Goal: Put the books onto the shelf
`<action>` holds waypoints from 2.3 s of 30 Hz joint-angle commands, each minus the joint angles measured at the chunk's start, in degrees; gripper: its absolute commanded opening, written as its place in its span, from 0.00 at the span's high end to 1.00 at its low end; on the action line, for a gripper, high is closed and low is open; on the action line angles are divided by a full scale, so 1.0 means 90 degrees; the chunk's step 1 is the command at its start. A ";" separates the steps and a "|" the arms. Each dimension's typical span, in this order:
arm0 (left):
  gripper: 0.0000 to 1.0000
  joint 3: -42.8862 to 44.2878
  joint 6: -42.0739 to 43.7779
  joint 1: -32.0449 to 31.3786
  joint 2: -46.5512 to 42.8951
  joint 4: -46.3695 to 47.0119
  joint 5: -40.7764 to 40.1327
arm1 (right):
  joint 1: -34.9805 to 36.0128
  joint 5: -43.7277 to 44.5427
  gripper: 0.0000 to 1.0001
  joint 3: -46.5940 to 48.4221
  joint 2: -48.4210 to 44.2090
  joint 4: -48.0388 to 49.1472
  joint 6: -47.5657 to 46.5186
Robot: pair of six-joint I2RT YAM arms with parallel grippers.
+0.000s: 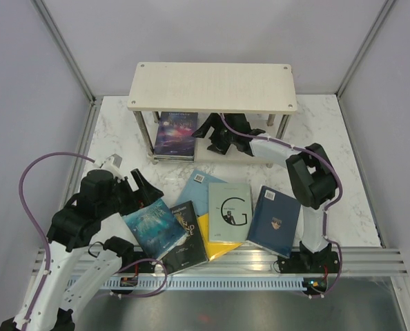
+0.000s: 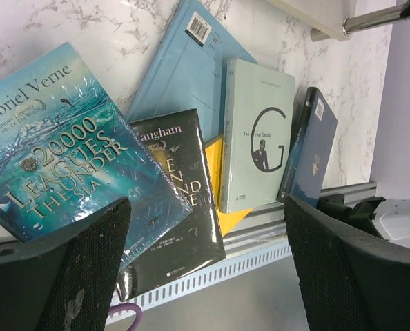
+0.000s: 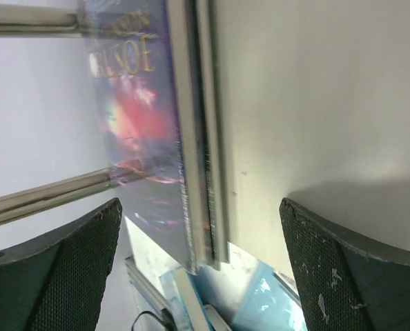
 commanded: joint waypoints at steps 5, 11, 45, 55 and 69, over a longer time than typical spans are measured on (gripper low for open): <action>0.04 -0.0274 0.0183 0.0008 0.0081 0.0184 0.0183 | 0.0017 0.0428 0.02 -0.0849 -0.1195 -0.1170 -0.1153; 0.04 -0.0889 -0.0225 0.0008 0.0365 0.0047 0.0116 | 0.0817 -0.0352 0.02 -0.1688 -0.1958 -0.0598 -0.1869; 0.04 -0.1046 -0.1379 0.0008 -0.0749 -0.0314 -0.0246 | 0.2879 -0.2610 0.33 -0.0751 0.1205 0.2403 -0.0453; 0.04 -0.0997 -0.1311 0.0008 -0.0690 -0.0246 -0.0285 | 0.2879 -0.2444 1.00 -0.0898 0.0649 0.2346 -0.0589; 0.00 -0.0294 -0.0921 0.0008 -0.0631 -0.0237 -0.0460 | 0.2704 -0.1770 1.00 -0.2313 -0.1938 0.1907 -0.0424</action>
